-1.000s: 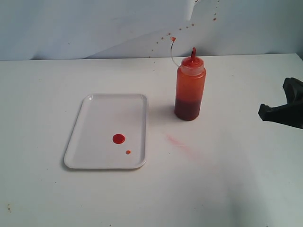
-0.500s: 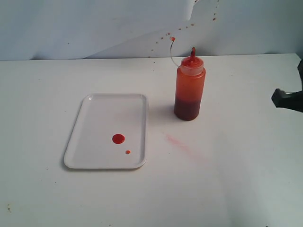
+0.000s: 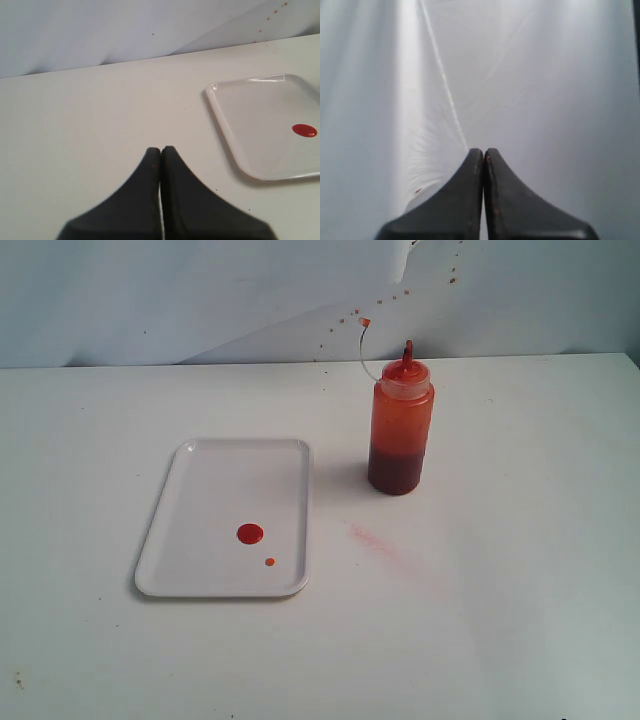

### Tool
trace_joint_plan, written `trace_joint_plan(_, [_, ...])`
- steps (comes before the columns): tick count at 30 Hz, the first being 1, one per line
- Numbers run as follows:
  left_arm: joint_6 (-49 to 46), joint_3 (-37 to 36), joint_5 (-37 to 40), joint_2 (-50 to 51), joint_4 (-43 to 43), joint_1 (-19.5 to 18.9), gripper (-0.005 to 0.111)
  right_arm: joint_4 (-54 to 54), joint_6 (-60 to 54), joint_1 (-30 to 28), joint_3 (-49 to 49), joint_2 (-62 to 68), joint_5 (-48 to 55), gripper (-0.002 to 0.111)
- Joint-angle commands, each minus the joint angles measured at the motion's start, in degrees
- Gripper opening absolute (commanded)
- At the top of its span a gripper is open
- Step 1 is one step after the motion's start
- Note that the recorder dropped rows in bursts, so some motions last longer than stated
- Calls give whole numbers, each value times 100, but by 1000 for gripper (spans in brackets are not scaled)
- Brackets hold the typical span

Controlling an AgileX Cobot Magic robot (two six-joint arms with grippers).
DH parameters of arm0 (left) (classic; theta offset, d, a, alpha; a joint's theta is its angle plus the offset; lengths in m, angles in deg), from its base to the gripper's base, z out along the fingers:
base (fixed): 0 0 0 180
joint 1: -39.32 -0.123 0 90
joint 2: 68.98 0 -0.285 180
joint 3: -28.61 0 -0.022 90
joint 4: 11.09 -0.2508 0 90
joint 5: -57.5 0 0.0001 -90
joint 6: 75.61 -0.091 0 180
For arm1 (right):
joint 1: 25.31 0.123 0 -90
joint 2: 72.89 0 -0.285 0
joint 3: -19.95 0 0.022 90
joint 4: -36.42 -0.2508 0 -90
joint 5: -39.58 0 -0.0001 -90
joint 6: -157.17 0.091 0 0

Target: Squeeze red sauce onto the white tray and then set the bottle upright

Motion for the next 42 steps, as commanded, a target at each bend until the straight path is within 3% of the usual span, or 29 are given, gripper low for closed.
trace_joint_plan(1, [-8, -36, -69, -14, 0, -4, 0, 48, 9, -774, 28, -259, -54, 0])
trace_joint_plan(9, [-8, -36, -69, -14, 0, -4, 0, -271, 9, -1848, 28, -679, -105, 0])
trace_joint_plan(14, [-8, -36, -69, -14, 0, -4, 0, -377, 9, -1848, 28, -692, 37, 0])
trace_joint_plan(20, [-8, -36, -69, -14, 0, -4, 0, -413, 9, -1792, 28, -1968, 308, 0])
trace_joint_plan(28, [-8, -36, -69, -14, 0, -4, 0, -413, 9, -1001, 28, -3527, 308, 0])
trace_joint_plan(40, [-8, -36, -69, -14, 0, -4, 0, -413, 9, -992, 28, -5288, 308, 0])
trace_joint_plan(42, [-8, -36, -69, -14, 0, -4, 0, -428, 9, -992, 28, -5288, -80, 0])
